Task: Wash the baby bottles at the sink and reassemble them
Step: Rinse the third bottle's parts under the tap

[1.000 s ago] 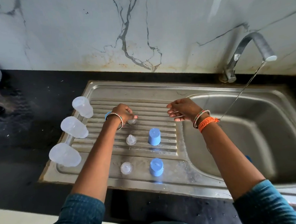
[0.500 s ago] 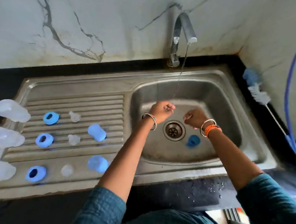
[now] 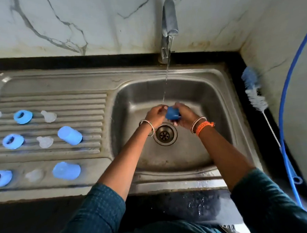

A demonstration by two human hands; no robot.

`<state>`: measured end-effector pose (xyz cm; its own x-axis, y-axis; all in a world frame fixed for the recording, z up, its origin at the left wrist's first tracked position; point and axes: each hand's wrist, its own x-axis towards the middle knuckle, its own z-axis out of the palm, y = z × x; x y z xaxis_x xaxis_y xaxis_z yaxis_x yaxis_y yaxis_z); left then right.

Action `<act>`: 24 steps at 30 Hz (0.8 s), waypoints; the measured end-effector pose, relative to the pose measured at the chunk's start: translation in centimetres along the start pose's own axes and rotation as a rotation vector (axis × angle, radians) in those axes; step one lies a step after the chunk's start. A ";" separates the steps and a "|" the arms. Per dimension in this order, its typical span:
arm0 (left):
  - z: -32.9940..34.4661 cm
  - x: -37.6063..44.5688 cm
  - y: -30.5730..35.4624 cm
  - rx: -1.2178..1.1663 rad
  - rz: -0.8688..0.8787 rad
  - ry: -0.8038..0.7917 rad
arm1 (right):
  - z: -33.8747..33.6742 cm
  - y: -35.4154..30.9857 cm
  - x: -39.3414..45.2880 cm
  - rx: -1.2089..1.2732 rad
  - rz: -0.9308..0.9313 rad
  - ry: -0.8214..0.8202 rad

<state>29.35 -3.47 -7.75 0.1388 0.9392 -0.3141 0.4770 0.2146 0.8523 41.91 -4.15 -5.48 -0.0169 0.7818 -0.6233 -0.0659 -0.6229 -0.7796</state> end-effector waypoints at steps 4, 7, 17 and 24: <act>-1.7 1.0 5.1 -0.498 0.047 0.248 | 3.1 -6.3 0.3 -0.182 -0.301 0.100; -3.4 2.6 7.7 -0.907 -0.084 0.168 | 4.6 -8.7 0.9 -0.250 -0.484 0.200; -3.7 3.2 9.3 -1.150 0.018 0.043 | 4.2 -9.9 1.7 0.085 -0.370 0.057; -4.9 4.0 9.3 -1.100 -0.026 -0.086 | 2.9 -10.5 1.6 0.248 -0.298 -0.114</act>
<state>30.06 3.64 0.94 0.2202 0.9184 -0.3287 -0.5464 0.3953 0.7384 39.70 3.73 1.82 -0.0707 0.9338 -0.3507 -0.3234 -0.3541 -0.8775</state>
